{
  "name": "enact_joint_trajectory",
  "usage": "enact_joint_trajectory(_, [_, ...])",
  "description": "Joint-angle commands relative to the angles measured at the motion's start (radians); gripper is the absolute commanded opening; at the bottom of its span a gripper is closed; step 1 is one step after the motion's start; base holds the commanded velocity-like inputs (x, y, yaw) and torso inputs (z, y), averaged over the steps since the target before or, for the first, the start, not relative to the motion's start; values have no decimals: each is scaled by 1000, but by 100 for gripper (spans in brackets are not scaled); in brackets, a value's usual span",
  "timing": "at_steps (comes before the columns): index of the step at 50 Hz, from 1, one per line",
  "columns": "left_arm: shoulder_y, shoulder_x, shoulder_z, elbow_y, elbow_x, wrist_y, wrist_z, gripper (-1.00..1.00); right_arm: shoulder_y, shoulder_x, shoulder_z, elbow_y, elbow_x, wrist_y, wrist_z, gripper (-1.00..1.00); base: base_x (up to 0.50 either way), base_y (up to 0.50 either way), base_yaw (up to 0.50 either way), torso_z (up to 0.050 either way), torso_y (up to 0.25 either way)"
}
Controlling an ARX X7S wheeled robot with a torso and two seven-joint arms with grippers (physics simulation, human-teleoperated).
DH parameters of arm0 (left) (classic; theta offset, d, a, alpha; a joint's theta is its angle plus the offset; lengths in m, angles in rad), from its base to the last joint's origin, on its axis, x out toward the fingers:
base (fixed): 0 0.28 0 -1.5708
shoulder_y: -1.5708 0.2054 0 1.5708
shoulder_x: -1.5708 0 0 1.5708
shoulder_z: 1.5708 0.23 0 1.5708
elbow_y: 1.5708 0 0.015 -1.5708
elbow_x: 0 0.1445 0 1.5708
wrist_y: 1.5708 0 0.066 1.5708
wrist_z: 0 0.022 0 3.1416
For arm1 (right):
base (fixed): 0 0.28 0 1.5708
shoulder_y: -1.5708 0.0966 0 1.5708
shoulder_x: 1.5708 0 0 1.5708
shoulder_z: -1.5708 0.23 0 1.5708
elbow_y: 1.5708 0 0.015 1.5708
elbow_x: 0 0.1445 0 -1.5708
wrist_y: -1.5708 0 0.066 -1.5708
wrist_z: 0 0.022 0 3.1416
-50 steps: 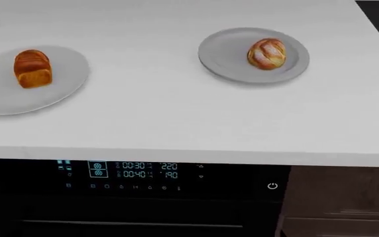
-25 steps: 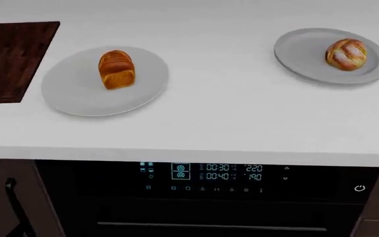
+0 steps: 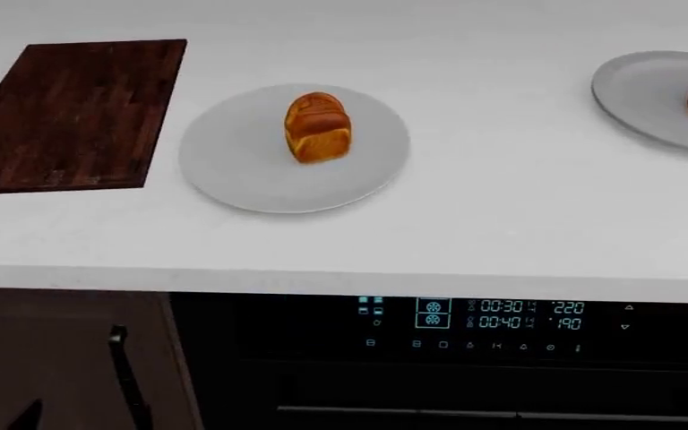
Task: Place all breads on the cutting board.
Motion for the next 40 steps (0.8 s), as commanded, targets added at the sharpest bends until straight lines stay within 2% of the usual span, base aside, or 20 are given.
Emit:
enact_joint_trajectory(1, [23, -27, -24, 121, -92, -117, 6, 100, -13, 45, 1, -273, -43, 235, 74, 100, 0, 0, 0, 0, 0])
enact_joint_trajectory(3, [28, -46, -34, 197, -117, -168, 1, 100, -13, 66, -10, -361, -56, 309, 73, 100, 0, 0, 0, 0, 0])
enact_joint_trajectory(8, [3, -128, -96, 490, -217, -422, -44, 100, 29, 93, 15, -598, -20, 549, 76, 100, 0, 0, 0, 0, 0])
enact_joint_trajectory(12, [-70, -176, -126, 629, -267, -629, -97, 100, 114, 119, 18, -746, -6, 756, 69, 100, 0, 0, 0, 0, 0])
enact_joint_trajectory(15, [-159, -201, -180, 722, -357, -800, -129, 100, 206, 131, 55, -819, 29, 903, 53, 100, 0, 0, 0, 0, 0])
enact_joint_trajectory(17, [-232, -214, -224, 778, -443, -923, -146, 100, 268, 133, 77, -854, 53, 994, 44, 100, 0, 0, 0, 0, 0])
enact_joint_trajectory(22, [-483, -210, -400, 851, -765, -1260, -210, 100, 469, 145, 134, -886, 115, 1203, -5, 100, 0, 0, 0, 0, 0])
enact_joint_trajectory(23, [-547, -169, -510, 817, -910, -1339, -249, 100, 507, 107, 210, -874, 162, 1234, -42, 100, 0, 0, 0, 0, 0])
enact_joint_trajectory(24, [-609, -168, -574, 797, -994, -1399, -296, 100, 561, 99, 247, -866, 187, 1289, -61, 100, 0, 0, 0, 0, 0])
enact_joint_trajectory(26, [-677, -178, -619, 771, -1078, -1460, -346, 100, 655, 123, 244, -861, 204, 1364, -73, 100, 0, 0, 0, 0, 0])
enact_joint_trajectory(28, [-747, -237, -590, 747, -1083, -1505, -362, 100, 746, 134, 248, -849, 219, 1432, -84, 100, 0, 0, 0, 0, 0])
enact_joint_trajectory(29, [-799, -250, -606, 712, -1143, -1546, -395, 100, 799, 139, 250, -832, 227, 1465, -90, 100, 0, 0, 0, 0, 0])
enact_joint_trajectory(32, [-961, -342, -551, 569, -1381, -1558, -604, 100, 941, 175, 195, -746, 232, 1504, -101, 100, 0, 0, 0, 0, 0])
enact_joint_trajectory(33, [-1015, -366, -521, 517, -1450, -1553, -663, 100, 976, 252, 73, -722, 200, 1444, -88, 100, 0, 0, 0, 0, 0])
enact_joint_trajectory(35, [-1095, -404, -461, 441, -1556, -1537, -759, 100, 1047, 220, 110, -650, 226, 1481, -119, 100, 0, 0, 0, 0, 0])
enact_joint_trajectory(36, [-1145, -425, -427, 399, -1599, -1528, -796, 100, 1098, 235, 77, -625, 224, 1484, -123, 100, 0, 0, 0, 0, 0])
enact_joint_trajectory(37, [-1187, -438, -398, 372, -1603, -1531, -800, 100, 1142, 258, 28, -601, 215, 1472, -123, 100, 0, 0, 0, 0, 0])
enact_joint_trajectory(40, [-1286, -459, -336, 294, -1624, -1521, -822, 100, 1238, 249, 18, -529, 224, 1485, -143, 100, 0, 0, 0, 0, 0])
